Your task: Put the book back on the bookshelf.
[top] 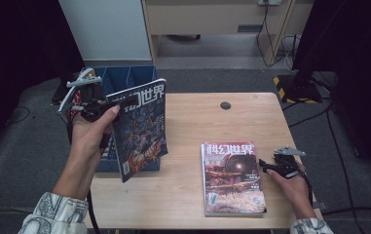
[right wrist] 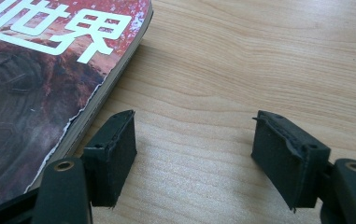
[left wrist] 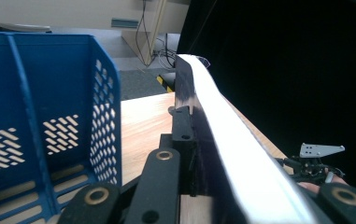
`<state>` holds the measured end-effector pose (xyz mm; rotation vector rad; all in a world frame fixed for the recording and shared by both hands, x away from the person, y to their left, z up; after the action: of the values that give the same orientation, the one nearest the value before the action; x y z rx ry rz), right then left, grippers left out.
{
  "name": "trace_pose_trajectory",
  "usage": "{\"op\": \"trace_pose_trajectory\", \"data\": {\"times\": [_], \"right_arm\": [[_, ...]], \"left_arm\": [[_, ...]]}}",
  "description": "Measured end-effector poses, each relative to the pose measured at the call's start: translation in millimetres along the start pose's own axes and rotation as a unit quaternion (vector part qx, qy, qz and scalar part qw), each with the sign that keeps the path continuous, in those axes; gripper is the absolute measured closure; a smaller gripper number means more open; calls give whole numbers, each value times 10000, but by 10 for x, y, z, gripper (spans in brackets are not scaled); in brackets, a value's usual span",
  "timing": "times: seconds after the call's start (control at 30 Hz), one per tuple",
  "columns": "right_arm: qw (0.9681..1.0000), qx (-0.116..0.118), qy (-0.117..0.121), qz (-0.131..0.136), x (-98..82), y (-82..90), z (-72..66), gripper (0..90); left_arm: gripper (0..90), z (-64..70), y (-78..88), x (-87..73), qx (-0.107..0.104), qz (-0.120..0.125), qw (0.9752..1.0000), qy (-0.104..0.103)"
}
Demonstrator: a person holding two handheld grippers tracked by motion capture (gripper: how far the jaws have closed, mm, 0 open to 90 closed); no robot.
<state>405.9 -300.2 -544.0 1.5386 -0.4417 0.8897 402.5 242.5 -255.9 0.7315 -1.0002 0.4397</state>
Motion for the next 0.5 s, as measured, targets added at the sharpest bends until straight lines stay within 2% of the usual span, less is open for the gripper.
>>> {"op": "trace_pose_trajectory", "data": {"times": [0.43, 0.5], "right_arm": [[10000, -4, -5, 16, 2, -4, -3, 300], [10000, -4, -4, 15, 2, -4, -3, 299]], "left_arm": [[823, -146, 285, 31, 172, 168, 9996, 139], [822, -153, 322, 50, 236, 177, 9995, 107]]}}
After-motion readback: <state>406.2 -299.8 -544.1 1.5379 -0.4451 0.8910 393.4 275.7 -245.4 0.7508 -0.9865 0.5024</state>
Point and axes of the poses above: each handheld gripper's, and its own axes: y roughly backward along the jaws, x roughly out of its top, z roughly to its right, the point moved 1 cm from there along -y, roughly forward along the jaws, and after that the axes turned 4 degrees about -x, right-handed, at the moved point
